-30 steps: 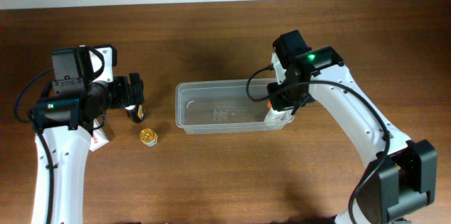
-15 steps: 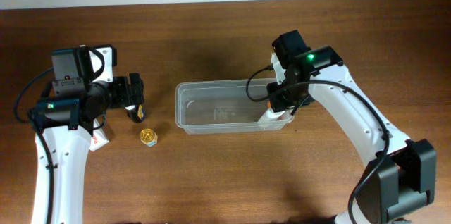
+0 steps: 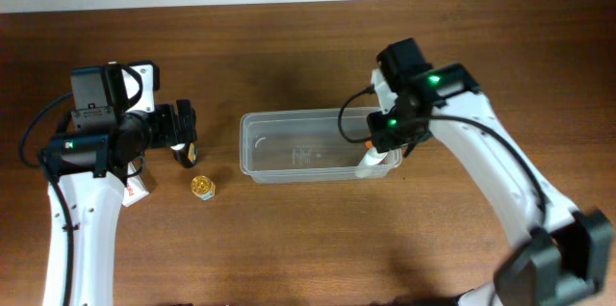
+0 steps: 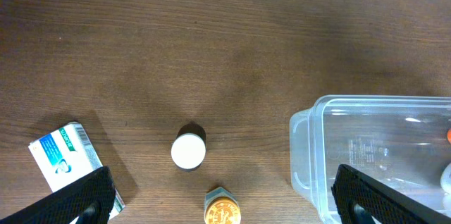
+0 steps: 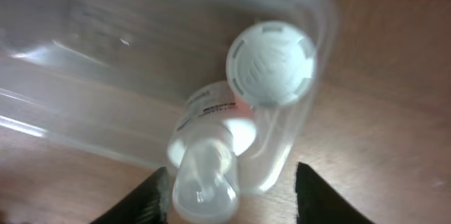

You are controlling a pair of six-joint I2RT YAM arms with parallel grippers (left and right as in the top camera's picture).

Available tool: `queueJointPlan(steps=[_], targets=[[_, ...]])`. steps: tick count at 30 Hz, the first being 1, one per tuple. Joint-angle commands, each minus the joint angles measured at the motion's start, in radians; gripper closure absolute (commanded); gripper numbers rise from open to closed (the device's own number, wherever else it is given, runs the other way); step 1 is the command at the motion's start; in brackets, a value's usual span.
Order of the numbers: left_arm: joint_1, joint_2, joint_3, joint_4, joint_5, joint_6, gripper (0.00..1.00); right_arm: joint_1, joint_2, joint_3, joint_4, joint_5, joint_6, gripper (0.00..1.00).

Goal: Pack container
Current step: 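Lift the pump bottle into the container's right end and release, then grasp the dark white-capped bottle with the left gripper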

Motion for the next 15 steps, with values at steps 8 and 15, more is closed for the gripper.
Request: queueJointPlan(steps=[8, 15], targets=[[0.001, 0.002, 0.021, -0.001, -0.004, -0.009, 0.01, -0.096, -0.299, 0.086, -0.008, 0.178, 0.200, 0.20], [0.000, 0.001, 0.023, -0.004, 0.023, 0.008, 0.01, -0.307, -0.312, 0.055, -0.074, 0.071, 0.243, 0.02]])
